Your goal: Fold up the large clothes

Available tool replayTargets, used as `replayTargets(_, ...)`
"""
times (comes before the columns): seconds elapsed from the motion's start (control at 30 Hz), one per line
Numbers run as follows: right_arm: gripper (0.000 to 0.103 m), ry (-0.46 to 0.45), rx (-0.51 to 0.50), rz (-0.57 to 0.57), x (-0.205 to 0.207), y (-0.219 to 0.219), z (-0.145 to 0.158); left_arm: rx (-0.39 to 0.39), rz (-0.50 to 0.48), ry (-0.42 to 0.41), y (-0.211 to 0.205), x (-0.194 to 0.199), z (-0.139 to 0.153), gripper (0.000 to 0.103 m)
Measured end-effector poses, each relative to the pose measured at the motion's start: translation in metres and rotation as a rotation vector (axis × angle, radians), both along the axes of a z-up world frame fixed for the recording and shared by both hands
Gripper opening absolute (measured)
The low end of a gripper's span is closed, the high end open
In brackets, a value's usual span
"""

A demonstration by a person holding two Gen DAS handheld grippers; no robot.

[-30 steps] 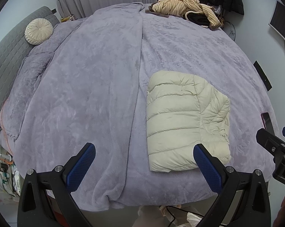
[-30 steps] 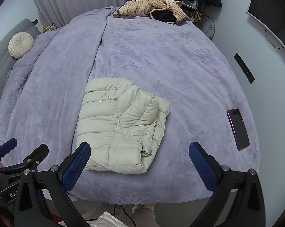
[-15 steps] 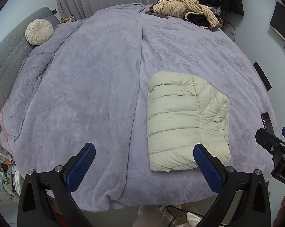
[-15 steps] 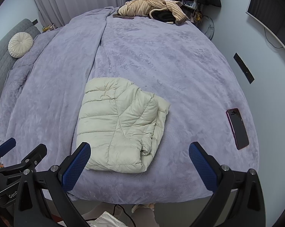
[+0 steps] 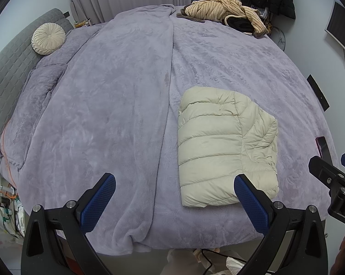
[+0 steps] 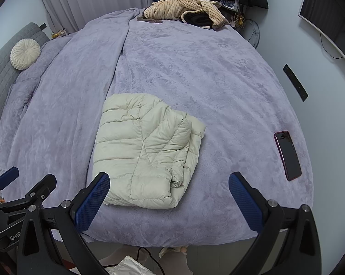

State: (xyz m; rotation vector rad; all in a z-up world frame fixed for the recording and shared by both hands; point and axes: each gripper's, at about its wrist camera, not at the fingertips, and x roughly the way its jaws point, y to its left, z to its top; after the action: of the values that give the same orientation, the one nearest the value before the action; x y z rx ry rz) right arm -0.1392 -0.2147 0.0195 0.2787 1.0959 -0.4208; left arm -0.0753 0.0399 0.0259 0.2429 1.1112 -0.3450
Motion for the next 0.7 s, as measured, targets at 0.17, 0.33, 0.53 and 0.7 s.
replayTargets(0.17, 0.103, 0.000, -0.001, -0.002, -0.0004, 0.0015, 0.0000, 0.000, 0.001, 0.001, 0.0015, 0.0009, 0.0012, 0.103)
replayTargets(0.33, 0.103, 0.001, 0.000, -0.002, -0.0001, 0.0010, 0.0001, 0.002, 0.001, 0.002, 0.0011, 0.0004, 0.0009, 0.103)
replayTargets(0.53, 0.103, 0.001, -0.001, -0.001, 0.0000, 0.0007, 0.0001, 0.001, 0.003, 0.001, 0.0006, 0.0001, 0.0009, 0.103)
replayTargets(0.7, 0.103, 0.001, -0.001, -0.002, -0.0001, 0.0011, 0.0000, 0.002, 0.003, 0.001, 0.0006, 0.0002, 0.0010, 0.103)
